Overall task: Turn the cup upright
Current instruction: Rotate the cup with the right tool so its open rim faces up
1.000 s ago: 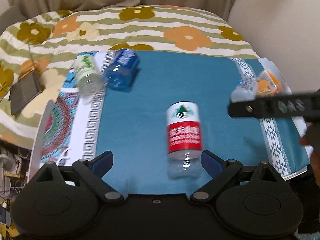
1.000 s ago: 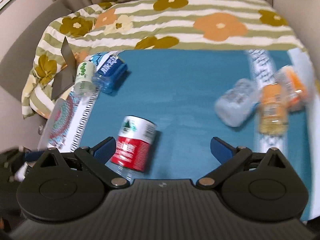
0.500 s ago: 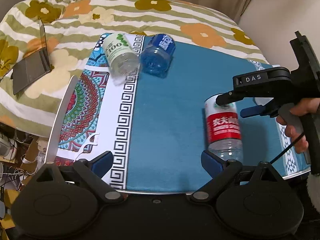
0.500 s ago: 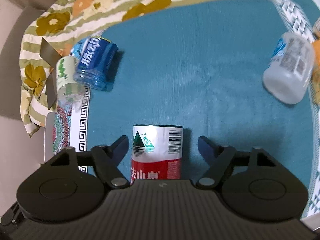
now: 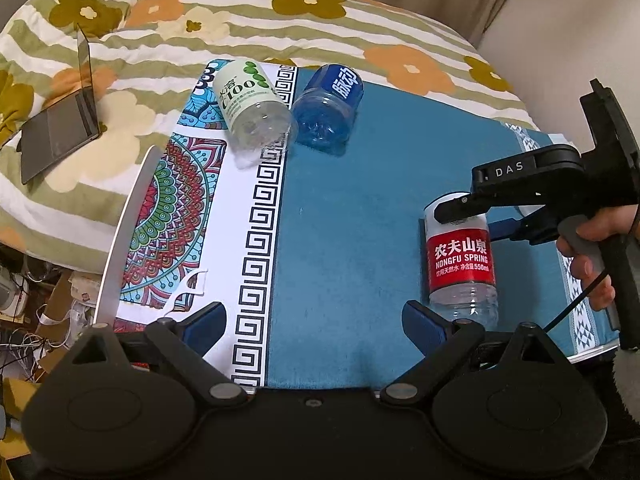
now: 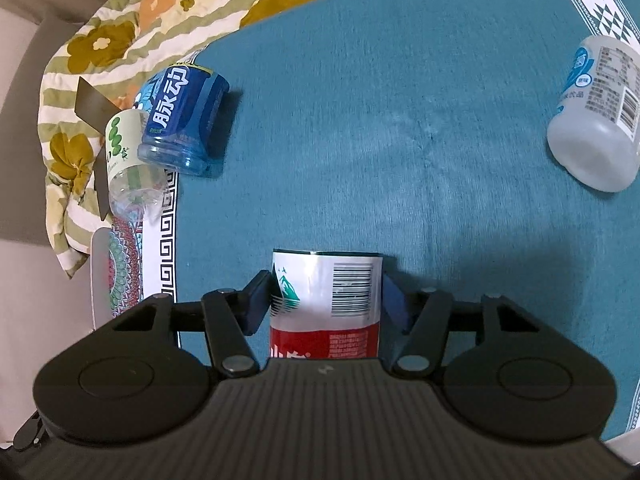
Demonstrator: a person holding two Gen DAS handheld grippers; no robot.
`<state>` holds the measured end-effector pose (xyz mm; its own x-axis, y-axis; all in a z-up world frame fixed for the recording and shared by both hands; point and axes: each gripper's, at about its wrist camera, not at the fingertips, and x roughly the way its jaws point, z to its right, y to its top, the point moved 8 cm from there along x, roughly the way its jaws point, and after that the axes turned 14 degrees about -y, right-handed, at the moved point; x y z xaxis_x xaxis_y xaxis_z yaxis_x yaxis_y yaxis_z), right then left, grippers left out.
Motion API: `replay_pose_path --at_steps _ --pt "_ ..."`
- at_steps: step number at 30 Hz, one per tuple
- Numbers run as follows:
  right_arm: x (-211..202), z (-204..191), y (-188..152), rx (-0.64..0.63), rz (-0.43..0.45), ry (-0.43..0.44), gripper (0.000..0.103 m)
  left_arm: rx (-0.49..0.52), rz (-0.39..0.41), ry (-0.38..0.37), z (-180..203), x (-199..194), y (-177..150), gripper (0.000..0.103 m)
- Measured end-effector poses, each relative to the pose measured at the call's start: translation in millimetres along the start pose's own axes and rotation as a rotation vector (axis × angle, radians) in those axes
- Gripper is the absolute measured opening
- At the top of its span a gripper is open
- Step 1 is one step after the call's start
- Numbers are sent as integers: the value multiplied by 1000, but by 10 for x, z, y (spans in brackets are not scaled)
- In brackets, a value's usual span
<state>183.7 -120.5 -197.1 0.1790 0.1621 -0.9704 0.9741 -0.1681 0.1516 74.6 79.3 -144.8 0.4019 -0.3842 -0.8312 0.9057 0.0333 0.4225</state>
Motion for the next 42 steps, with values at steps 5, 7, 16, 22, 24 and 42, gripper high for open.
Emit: replay_pose_path --at_steps 5,7,16,22,24,42 --pt "-56 -13 -21 -2 19 18 73 6 -1 -2 14 -1 24 97" --pt "-98 -29 -31 -9 34 23 73 10 -2 0 14 -1 36 97" --pt "-686 -52 0 13 230 111 73 48 2 6 30 -51 124 97" --pt "-1010 40 -8 -7 674 10 73 68 -5 1 23 56 129 97" --pt "-970 34 -70 -20 810 -44 74 74 -13 6 0 121 107 97" --pt "-527 -116 -491 -157 1129 -211 75 155 -70 42 -79 409 -97 97"
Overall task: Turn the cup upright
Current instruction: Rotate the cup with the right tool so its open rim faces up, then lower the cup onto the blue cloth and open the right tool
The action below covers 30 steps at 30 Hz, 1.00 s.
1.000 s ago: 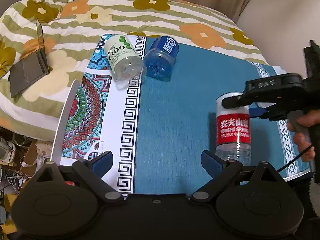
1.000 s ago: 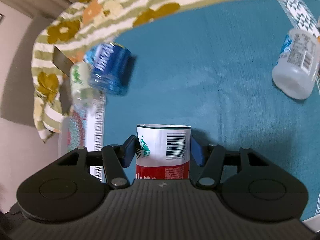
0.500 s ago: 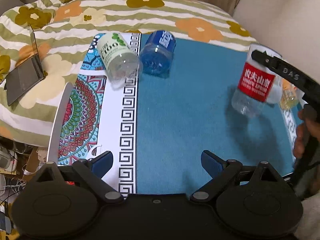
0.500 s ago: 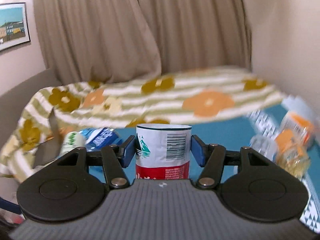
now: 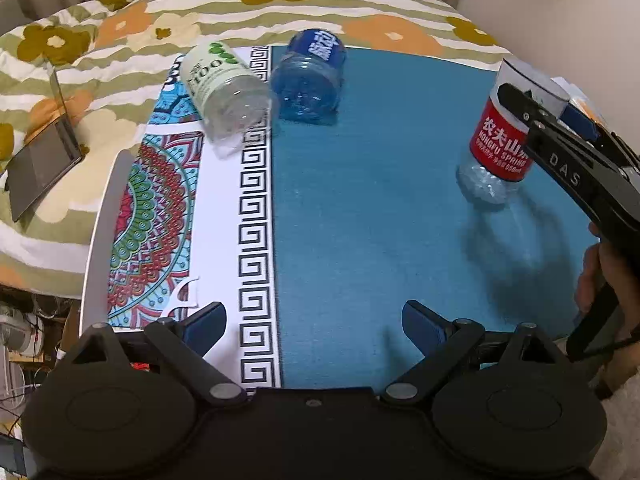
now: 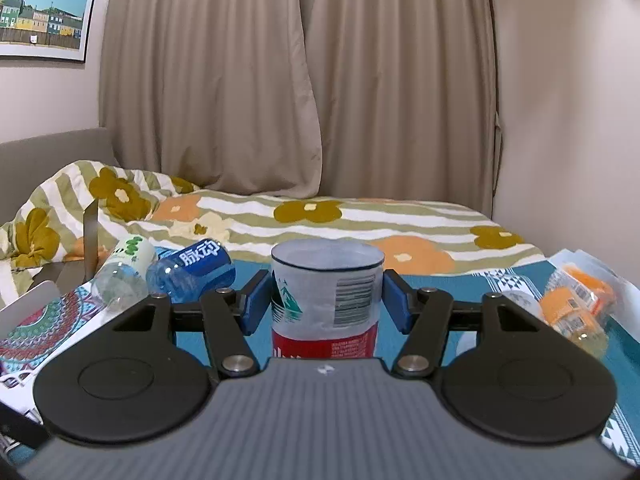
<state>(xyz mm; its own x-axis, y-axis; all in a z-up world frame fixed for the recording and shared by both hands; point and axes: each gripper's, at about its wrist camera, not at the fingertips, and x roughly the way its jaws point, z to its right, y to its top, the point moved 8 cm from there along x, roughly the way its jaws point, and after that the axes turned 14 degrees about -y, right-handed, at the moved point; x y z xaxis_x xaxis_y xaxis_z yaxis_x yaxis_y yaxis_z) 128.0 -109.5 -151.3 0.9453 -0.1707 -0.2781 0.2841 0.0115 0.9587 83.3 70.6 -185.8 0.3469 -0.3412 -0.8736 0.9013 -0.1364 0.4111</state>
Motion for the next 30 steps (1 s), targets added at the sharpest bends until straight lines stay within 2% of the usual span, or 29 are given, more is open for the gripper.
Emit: replay_pose_path --at_steps 7,16,19,23,30 --pt "-120 78 -4 8 -72 21 75 11 1 -15 99 27 39 97" --pt "-159 68 -50 -4 -114 55 75 -7 5 -22 154 22 47 97" --pt "-158 83 -55 -3 -118 58 80 -23 7 -25 159 22 38 97" --pt "-136 107 -39 0 -122 45 103 -29 13 -18 177 11 24 97" --pt "-79 111 -67 -18 -175 47 103 -35 33 2 223 -39 14 97"
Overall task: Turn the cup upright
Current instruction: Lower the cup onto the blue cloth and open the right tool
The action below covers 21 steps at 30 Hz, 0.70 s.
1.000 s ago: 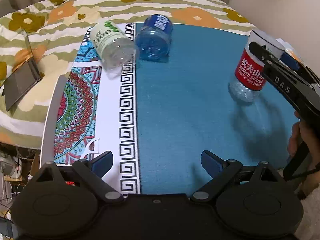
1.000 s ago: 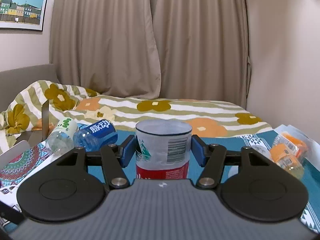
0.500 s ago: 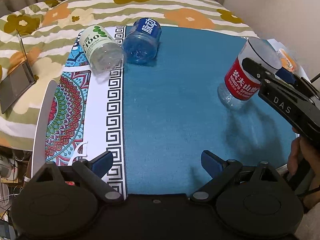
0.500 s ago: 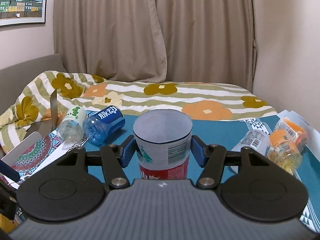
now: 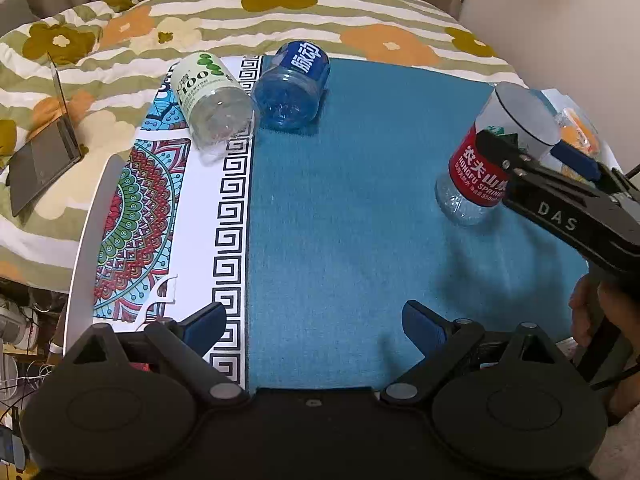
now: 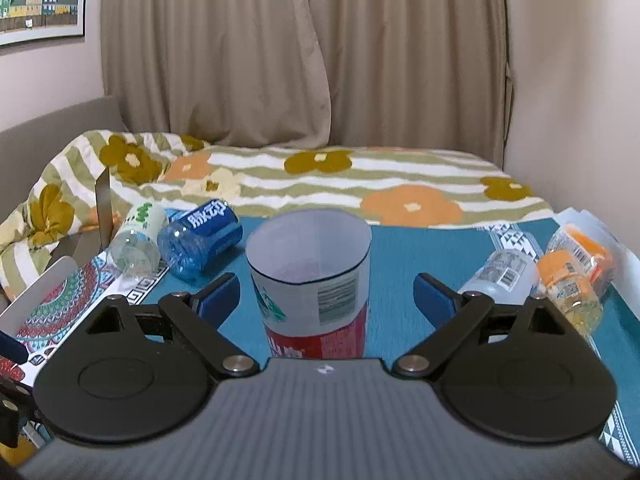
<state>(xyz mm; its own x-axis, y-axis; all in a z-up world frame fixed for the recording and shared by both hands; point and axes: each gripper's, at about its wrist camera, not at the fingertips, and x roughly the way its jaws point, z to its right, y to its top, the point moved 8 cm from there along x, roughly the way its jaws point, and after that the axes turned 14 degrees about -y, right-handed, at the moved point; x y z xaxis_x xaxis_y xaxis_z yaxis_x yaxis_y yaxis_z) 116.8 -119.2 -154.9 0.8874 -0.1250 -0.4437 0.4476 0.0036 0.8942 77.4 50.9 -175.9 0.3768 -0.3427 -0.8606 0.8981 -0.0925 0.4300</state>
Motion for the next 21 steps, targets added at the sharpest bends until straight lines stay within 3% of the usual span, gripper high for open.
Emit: replay_pose_path --at_steps 9,14,21 --pt "-287 190 249 -22 -91 1 103 14 63 15 225 -263 132 97" --pt "-598 400 514 -44 -138 -20 103 44 137 24 432 -537 288 97" --pt "-850 763 710 -48 -275 -86 103 87 253 56 675 -853 490 97"
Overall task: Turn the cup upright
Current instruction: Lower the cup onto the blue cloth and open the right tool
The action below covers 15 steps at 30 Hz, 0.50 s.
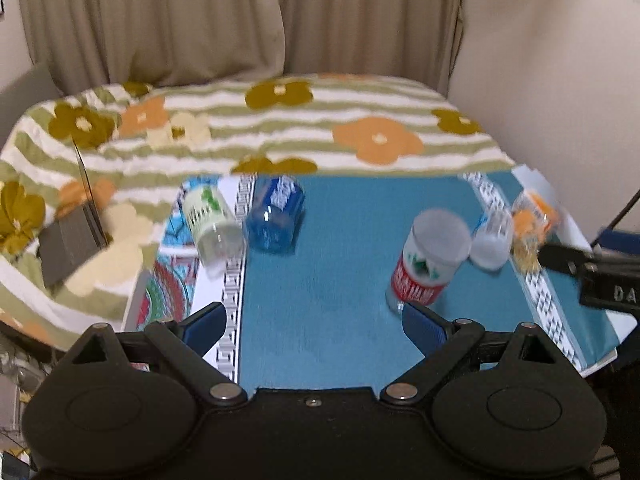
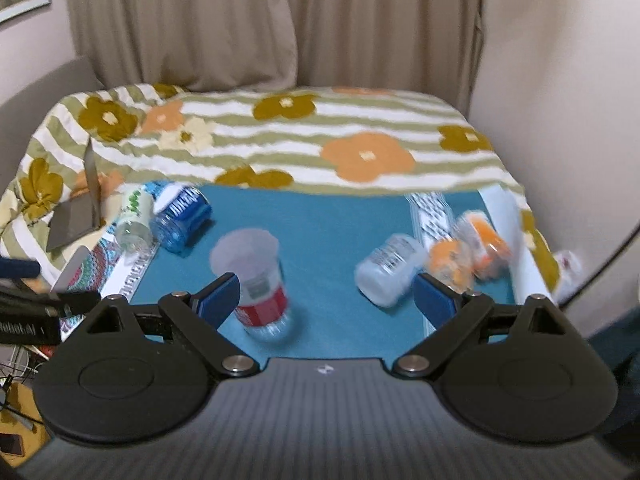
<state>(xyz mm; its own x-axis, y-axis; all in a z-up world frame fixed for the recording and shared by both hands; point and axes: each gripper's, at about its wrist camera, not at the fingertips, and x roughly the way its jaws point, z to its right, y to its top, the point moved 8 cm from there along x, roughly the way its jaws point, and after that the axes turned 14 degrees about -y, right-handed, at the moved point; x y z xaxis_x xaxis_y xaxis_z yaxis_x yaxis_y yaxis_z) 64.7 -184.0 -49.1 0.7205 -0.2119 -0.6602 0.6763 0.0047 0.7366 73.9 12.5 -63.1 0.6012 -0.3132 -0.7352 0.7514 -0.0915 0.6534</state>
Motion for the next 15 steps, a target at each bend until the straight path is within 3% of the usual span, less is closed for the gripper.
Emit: replay_pose_path --at_steps 6,15 --pt "-105 192 -63 6 -36 -30 103 44 73 34 108 -118 98 97" --pt "-96 235 -231 21 -70 -45 103 78 107 43 158 -146 33 97"
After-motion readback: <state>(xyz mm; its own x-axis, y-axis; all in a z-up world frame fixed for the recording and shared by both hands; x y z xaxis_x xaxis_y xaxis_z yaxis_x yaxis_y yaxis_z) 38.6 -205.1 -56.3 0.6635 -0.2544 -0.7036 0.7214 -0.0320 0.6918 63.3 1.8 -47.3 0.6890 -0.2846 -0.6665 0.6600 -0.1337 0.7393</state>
